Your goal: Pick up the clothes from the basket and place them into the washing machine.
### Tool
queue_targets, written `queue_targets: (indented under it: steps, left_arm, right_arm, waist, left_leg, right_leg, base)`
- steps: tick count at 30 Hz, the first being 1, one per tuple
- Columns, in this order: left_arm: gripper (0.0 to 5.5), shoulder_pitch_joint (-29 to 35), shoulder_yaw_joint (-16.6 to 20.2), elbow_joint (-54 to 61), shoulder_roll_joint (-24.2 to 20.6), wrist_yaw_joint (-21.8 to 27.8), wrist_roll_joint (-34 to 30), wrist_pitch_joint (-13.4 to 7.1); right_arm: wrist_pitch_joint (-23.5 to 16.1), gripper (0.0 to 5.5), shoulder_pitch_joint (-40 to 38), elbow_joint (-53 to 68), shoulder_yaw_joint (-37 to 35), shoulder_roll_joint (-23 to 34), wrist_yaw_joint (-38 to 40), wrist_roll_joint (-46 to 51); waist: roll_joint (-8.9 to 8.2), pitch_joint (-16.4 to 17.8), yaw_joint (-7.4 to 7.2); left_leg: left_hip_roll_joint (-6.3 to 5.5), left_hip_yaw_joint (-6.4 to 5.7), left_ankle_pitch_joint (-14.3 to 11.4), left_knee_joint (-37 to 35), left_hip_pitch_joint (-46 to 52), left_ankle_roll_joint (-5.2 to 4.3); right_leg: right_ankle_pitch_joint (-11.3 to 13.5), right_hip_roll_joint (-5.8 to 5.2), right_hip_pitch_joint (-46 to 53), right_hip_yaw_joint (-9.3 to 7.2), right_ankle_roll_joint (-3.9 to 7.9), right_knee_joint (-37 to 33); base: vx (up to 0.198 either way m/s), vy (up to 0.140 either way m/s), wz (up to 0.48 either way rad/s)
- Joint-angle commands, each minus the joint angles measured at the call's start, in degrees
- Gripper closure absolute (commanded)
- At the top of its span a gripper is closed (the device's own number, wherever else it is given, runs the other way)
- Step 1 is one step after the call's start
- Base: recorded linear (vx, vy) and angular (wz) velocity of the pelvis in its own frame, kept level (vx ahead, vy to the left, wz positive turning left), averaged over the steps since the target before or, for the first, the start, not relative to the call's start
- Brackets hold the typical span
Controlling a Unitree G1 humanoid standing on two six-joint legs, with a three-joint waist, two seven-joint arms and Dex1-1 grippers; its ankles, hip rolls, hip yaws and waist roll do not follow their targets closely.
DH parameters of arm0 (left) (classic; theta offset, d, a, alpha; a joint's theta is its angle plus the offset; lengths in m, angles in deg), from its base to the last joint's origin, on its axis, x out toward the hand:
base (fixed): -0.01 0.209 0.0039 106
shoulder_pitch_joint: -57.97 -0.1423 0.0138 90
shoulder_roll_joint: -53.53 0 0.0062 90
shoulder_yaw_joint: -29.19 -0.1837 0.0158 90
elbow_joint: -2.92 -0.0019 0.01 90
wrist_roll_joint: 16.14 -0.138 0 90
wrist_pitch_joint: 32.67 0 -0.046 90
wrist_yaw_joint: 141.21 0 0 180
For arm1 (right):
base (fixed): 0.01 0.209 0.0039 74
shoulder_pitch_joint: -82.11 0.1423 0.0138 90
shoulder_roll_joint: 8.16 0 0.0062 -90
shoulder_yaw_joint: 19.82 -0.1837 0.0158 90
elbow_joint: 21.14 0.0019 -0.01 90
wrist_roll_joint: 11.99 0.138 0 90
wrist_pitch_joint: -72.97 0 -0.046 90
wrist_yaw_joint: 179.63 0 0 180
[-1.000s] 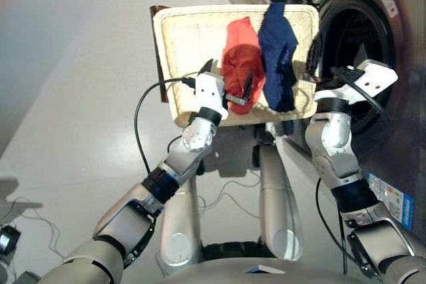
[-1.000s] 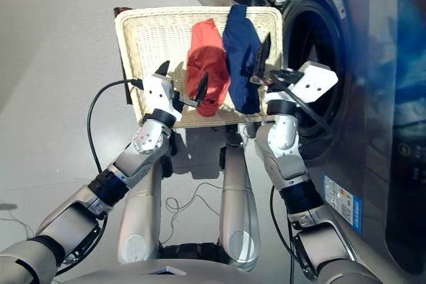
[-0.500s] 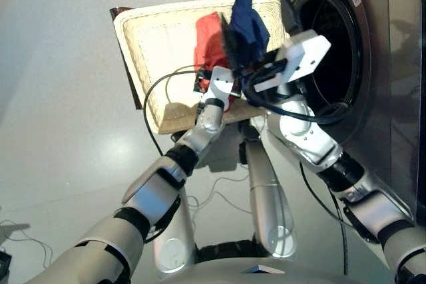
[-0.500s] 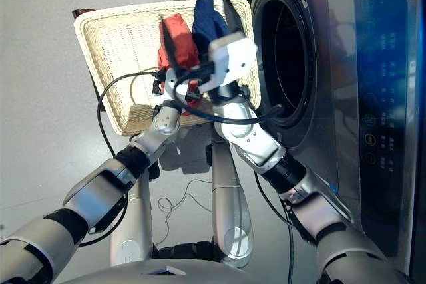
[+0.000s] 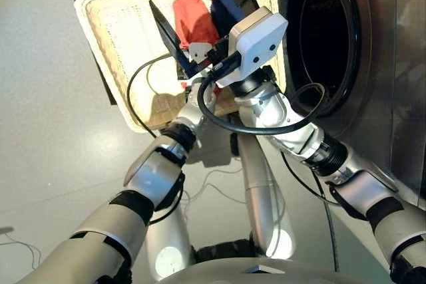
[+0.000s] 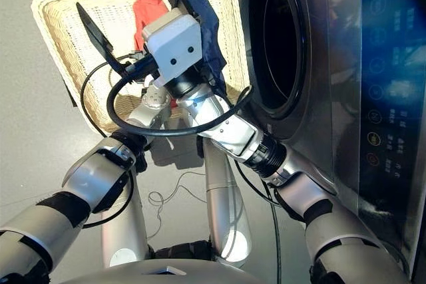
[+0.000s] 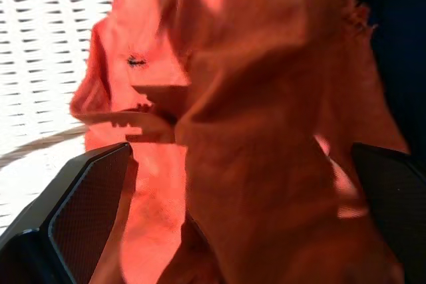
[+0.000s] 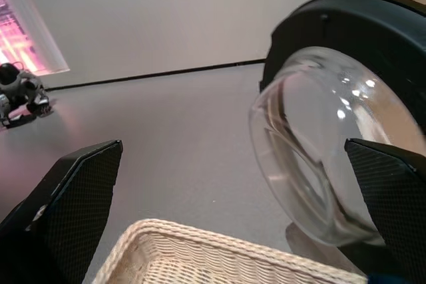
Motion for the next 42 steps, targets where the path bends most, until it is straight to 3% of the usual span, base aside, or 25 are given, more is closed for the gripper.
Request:
queue_targets:
  steps: [1, 2, 3, 11, 12, 13, 22, 23, 28, 31, 37, 42]
  left_arm:
    - [0.00, 5.62, 1.02, -2.83, 3.51, -1.07, 1.41, -1.30]
    - [0.00, 5.81, 1.02, -2.95, 3.54, -1.23, 1.52, -1.36]
    - [0.00, 6.00, 1.14, -3.22, 3.54, -1.20, 1.81, -1.32]
    - [0.00, 7.11, 2.01, -4.54, 3.24, -1.52, 2.57, -0.83]
    - [0.58, 7.15, 1.99, -4.56, 3.27, -1.55, 2.49, -0.81]
    - [5.39, 7.24, 2.01, -4.57, 3.20, -1.60, 2.43, -0.79]
    - [5.50, 6.52, 2.17, -4.99, 3.75, -1.77, 1.87, -0.16]
    - [5.50, 6.44, 2.22, -4.81, 3.80, -1.86, 1.74, -0.30]
    - [5.50, 4.28, 2.45, -3.05, 4.25, -1.93, 1.58, -0.94]
    - [5.50, 1.40, 0.96, -0.23, 3.74, -2.41, -1.97, -1.41]
    - [5.50, -8.13, -2.19, 11.68, 2.01, -3.21, -6.88, -4.48]
    - [5.50, -18.69, -4.02, 28.21, -3.33, -1.40, -11.23, -7.19]
  right_arm:
    - [-2.09, 0.00, 1.52, 8.56, -1.45, -2.04, -1.41, -0.06]
    - [-2.09, 0.00, 1.37, 8.91, -1.42, -1.89, -1.54, -0.01]
    - [-1.84, 0.00, 1.32, 8.98, -1.33, -1.80, -1.72, 0.01]
    - [-1.70, 0.00, 0.70, 10.18, -1.49, -0.61, -2.62, 1.34]
    - [-1.69, 0.00, 0.59, 10.25, -1.65, -0.43, -2.67, 1.40]
    - [-1.77, 0.00, 0.51, 10.27, -1.74, -0.25, -2.68, 1.50]
    - [-1.94, 0.00, -0.59, 9.75, -2.50, 1.86, -2.21, 2.12]
    - [-1.84, 0.00, -0.66, 9.49, -2.74, 2.28, -2.00, 1.86]
    - [-1.61, 0.00, -2.74, 7.99, -4.55, 4.09, -0.04, 0.05]
    - [-1.38, 0.00, -5.21, 6.84, -6.76, 5.80, 1.78, -2.15]
    - [-1.31, 0.00, -11.73, 4.65, -11.23, 7.79, 3.02, -4.45]
    - [-1.12, 0.00, -18.53, 3.87, -16.25, 8.42, 2.94, -6.39]
  waist:
    - [-1.83, -0.66, 0.46]
    - [-1.85, -0.63, 0.23]
    - [-1.68, -0.66, 0.23]
    - [-2.13, -0.68, -0.31]
    - [-2.11, -0.68, -0.33]
    - [-2.12, -0.72, -0.38]
    - [-1.97, -2.06, -0.57]
    - [-2.15, -1.99, -0.70]
    - [-2.02, -1.69, -0.33]
    - [-1.56, -1.26, 0.14]
    - [0.34, -0.63, 1.70]
    - [2.08, -0.63, 3.53]
  left_leg:
    - [2.06, -2.40, -1.68, 7.41, -3.49, -1.60]
    - [2.04, -2.31, -0.37, 8.11, -4.75, -1.34]
    - [2.36, -2.48, -2.93, 10.03, -4.36, -1.71]
    - [3.04, -1.64, -4.14, 12.43, -5.49, -1.66]
    - [3.01, -1.57, -4.08, 12.39, -5.61, -1.64]
    - [2.98, -1.54, -3.98, 12.22, -5.62, -1.60]
    - [3.04, -1.34, -2.61, 9.35, -4.91, -1.59]
    - [2.63, -1.19, -0.13, 8.00, -5.22, -1.26]
    - [1.83, -0.43, 2.28, 1.30, -0.80, -1.28]
    - [0.24, 0.04, 4.01, -3.94, 3.67, -1.20]
    - [-3.20, 0.44, 7.42, -14.76, 13.91, -0.94]
    - [-6.34, 1.44, 9.73, -22.58, 21.80, -0.81]
  right_leg:
    - [-6.59, -1.70, -0.37, -1.53, 4.29, 9.28]
    - [-5.15, -1.52, -1.65, -1.45, 4.22, 9.55]
    - [-7.54, -1.29, -1.53, -1.67, 4.35, 11.62]
    - [-7.90, -0.59, -3.45, -1.57, 4.38, 13.32]
    - [-7.83, -0.44, -3.50, -1.50, 4.35, 13.27]
    - [-7.74, -0.34, -3.49, -1.46, 4.30, 13.11]
    - [-6.31, -0.54, -2.66, -1.29, 3.99, 10.69]
    - [-3.93, -0.79, -2.68, -1.07, 3.92, 9.10]
    - [-2.11, -1.70, 1.48, -1.11, 4.31, 4.52]
    - [-1.17, -2.48, 5.78, -1.41, 4.46, 0.88]
    - [0.86, -3.89, 15.49, -1.69, 5.47, -7.18]
    - [3.20, -5.03, 22.85, -1.46, 6.79, -14.21]
  base:
    - [0.007, -0.026, -0.191]
    - [0.007, -0.012, -0.178]
    - [0.000, 0.000, 0.000]
    - [0.013, 0.003, -0.010]
    - [0.000, 0.000, 0.000]
    - [0.000, 0.000, 0.000]
    - [-0.014, 0.001, 0.000]
    - [-0.125, 0.006, -0.005]
    - [-0.024, 0.002, -0.008]
    - [0.000, 0.000, 0.000]
    - [0.071, 0.020, 0.108]
    - [0.091, 0.041, -0.026]
